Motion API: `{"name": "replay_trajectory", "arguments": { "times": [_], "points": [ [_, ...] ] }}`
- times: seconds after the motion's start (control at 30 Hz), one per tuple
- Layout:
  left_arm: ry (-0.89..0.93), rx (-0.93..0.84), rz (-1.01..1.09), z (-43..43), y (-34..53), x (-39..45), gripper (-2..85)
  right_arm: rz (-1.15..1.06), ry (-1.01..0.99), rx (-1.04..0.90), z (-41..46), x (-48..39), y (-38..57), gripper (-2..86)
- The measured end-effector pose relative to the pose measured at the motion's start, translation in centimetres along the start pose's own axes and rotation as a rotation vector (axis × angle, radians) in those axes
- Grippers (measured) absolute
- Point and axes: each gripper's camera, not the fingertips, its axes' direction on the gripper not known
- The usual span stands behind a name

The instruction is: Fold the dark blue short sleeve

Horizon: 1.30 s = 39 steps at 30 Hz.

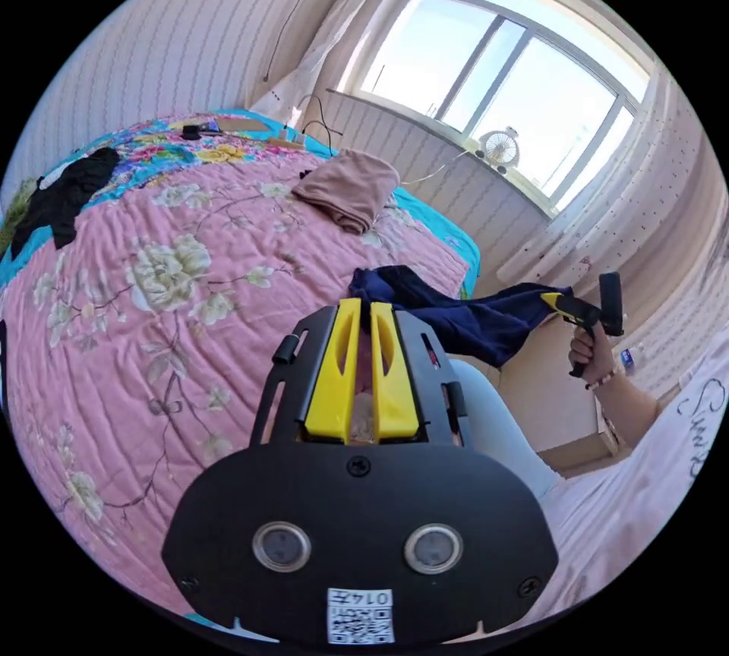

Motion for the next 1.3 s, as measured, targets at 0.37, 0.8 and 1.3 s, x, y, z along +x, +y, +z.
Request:
{"name": "replay_trajectory", "arguments": {
  "times": [0.37, 0.8, 1.3],
  "points": [
    [-0.357, 0.303, -0.290, -31.8, 4.4, -7.5, 0.3, -0.431, -0.270, -0.133, 18.1, -21.7, -16.2, -0.5],
    [-0.384, 0.307, -0.383, -35.4, 16.0, -8.9, 1.3, -0.575, -0.199, -0.210, 27.0, -30.8, -14.9, -0.4],
    [-0.287, -0.083, -0.642, -27.3, 24.8, -13.0, -1.0, -0.056, -0.066, -0.775, 42.0, -18.2, -4.5, 0.2]
  ]
}}
